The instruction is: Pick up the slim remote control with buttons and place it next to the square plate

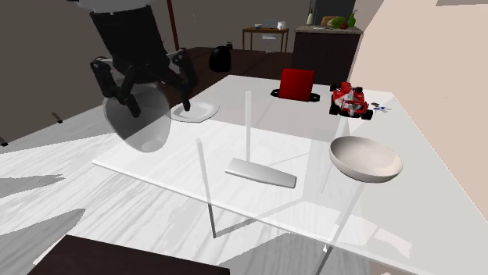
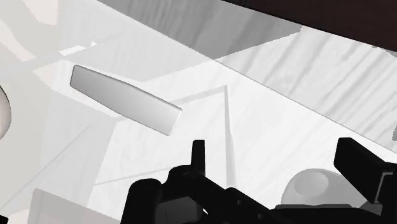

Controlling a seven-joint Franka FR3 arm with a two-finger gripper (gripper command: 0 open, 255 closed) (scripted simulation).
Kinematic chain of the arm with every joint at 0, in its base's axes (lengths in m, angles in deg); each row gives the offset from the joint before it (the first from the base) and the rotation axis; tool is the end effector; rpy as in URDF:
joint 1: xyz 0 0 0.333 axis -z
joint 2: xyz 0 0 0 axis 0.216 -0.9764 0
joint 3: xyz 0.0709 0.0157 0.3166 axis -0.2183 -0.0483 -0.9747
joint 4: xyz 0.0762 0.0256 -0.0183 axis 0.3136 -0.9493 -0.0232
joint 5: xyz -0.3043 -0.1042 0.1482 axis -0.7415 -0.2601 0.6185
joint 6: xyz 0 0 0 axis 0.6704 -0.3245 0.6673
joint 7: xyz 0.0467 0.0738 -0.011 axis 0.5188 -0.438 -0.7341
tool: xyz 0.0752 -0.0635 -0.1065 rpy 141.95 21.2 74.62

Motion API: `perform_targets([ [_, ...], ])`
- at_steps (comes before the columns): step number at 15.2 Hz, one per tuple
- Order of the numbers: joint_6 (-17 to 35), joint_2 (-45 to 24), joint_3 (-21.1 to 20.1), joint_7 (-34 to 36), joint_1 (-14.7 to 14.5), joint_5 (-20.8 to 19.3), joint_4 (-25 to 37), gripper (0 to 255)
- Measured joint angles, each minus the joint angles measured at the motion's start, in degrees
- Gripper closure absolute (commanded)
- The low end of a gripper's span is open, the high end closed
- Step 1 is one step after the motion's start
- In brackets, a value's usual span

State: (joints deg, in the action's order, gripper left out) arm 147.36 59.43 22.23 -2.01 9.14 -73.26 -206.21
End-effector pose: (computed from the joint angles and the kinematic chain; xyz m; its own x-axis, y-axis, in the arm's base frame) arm 0.2726 -0.1076 0.5258 0.9486 0.2963 0.1114 0.2886 -0.9541 0.0797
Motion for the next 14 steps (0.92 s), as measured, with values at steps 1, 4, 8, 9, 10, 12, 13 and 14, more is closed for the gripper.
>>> perform_targets([
  [1, 1.38, -1.02, 2.08, -3.31, -0.48, -0.94, -0.38, 0],
  [4, 4.77, -3.50, 8.07, -13.33, -1.87, -3.59, -1.26, 0],
  [8, 9.60, -9.36, 16.20, -26.53, -5.14, -5.82, -0.23, 0],
  [9, 10.63, -11.23, 18.36, -29.96, -6.20, -6.03, 0.66, 0],
  [10, 11.91, -13.29, 20.66, -33.53, -7.36, -6.14, 1.44, 0],
  [12, 14.42, -17.26, 25.14, -40.63, -9.83, -5.93, 2.81, 0],
  [13, 15.83, -19.53, 27.59, -44.38, -11.28, -5.51, 3.59, 0],
  [14, 17.04, -21.87, 29.72, -47.91, -12.99, -4.72, 4.52, 0],
])
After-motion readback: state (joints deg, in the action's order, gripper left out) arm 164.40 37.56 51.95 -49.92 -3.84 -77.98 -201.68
